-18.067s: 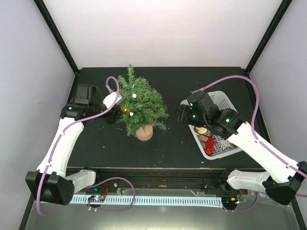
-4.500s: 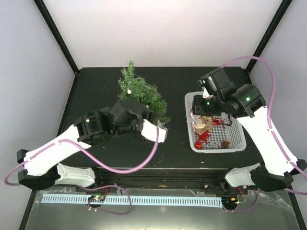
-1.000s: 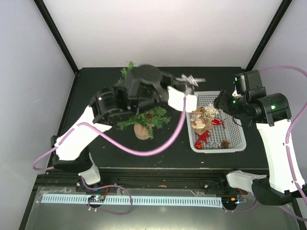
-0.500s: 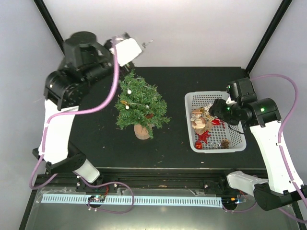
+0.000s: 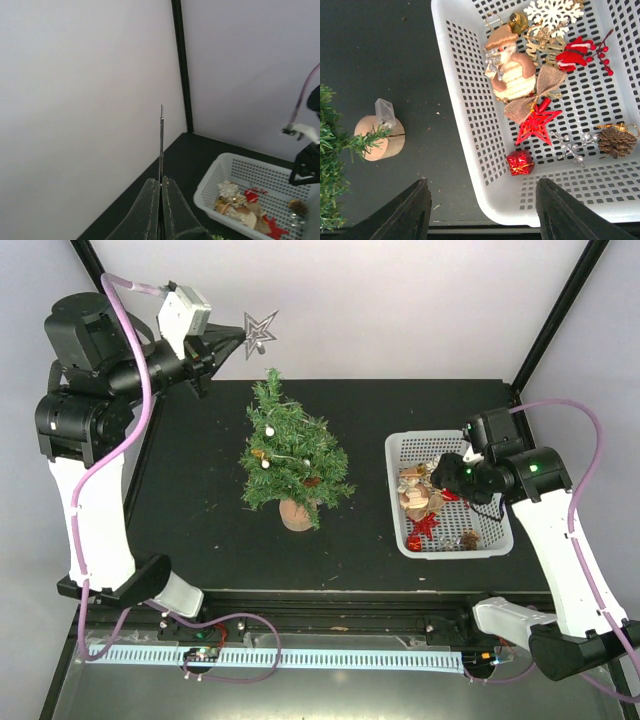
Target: Decorate the small christmas tree
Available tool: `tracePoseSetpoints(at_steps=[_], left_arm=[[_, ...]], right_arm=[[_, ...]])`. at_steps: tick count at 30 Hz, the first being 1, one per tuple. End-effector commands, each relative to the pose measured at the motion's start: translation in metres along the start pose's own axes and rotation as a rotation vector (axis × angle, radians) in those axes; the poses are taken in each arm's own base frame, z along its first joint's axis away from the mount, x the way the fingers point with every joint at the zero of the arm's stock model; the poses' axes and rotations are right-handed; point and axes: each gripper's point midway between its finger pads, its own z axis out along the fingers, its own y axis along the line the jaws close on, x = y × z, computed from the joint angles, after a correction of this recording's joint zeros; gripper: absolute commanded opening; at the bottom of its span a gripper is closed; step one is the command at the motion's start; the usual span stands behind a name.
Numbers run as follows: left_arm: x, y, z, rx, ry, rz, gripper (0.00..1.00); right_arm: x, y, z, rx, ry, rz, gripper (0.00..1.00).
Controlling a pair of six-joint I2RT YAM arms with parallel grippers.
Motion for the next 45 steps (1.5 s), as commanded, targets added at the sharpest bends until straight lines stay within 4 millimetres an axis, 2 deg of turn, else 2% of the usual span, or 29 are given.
tracePoseSetpoints(at_steps=[1,8,27,45], left_arm=[[-0.003,-0.013,-0.003,0.154,-0.036,-0.106,0.01],[0.007,-0.012,-0.001,0.249,-0.027,-0.185,0.02],[0.018,0.003,0.005,0.186,0.006,-0.144,0.02],[0.023,0.000,0.001,0.171,0.025,-0.132,0.02]], right_arm=[[0.001,0.001,0.002,-0.024,-0.008,-0.012,0.58],[0.006,-0.003,0.009,-0.015,0.004,-0.006,0.57],[0.009,-0.003,0.020,-0.018,0.027,0.008,0.56],[0.010,-0.002,0.027,-0.019,0.049,0.001,0.56]])
